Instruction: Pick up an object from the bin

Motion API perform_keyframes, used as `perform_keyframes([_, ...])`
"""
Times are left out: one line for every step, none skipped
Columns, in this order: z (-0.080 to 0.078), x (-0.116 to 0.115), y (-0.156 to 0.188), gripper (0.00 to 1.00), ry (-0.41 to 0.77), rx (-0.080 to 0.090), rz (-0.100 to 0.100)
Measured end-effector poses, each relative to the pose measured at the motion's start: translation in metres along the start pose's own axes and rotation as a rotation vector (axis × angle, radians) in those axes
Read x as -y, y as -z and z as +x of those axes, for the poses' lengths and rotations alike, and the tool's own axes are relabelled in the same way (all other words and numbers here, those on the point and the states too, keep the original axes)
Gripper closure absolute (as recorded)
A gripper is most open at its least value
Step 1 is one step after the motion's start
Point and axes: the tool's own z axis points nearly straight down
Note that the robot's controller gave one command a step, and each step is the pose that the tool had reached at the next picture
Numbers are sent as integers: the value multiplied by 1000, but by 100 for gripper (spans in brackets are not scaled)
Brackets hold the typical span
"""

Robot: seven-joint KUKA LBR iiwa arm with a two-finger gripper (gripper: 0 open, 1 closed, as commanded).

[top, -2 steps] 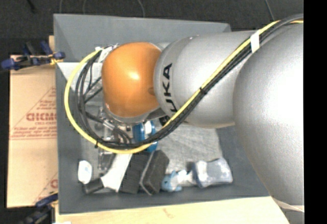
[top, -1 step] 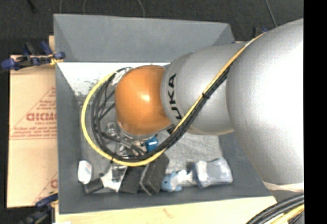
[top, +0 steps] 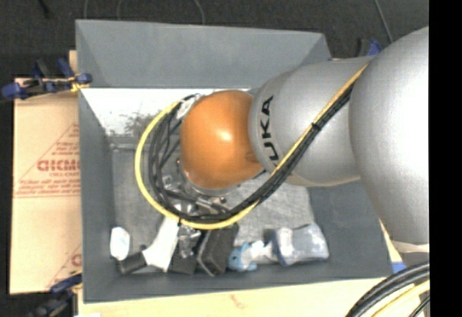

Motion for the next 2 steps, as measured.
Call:
perform_keyframes([8,20,-3,0,62,8,0])
perform_keyframes([0,35,-56,0,15,8,-1])
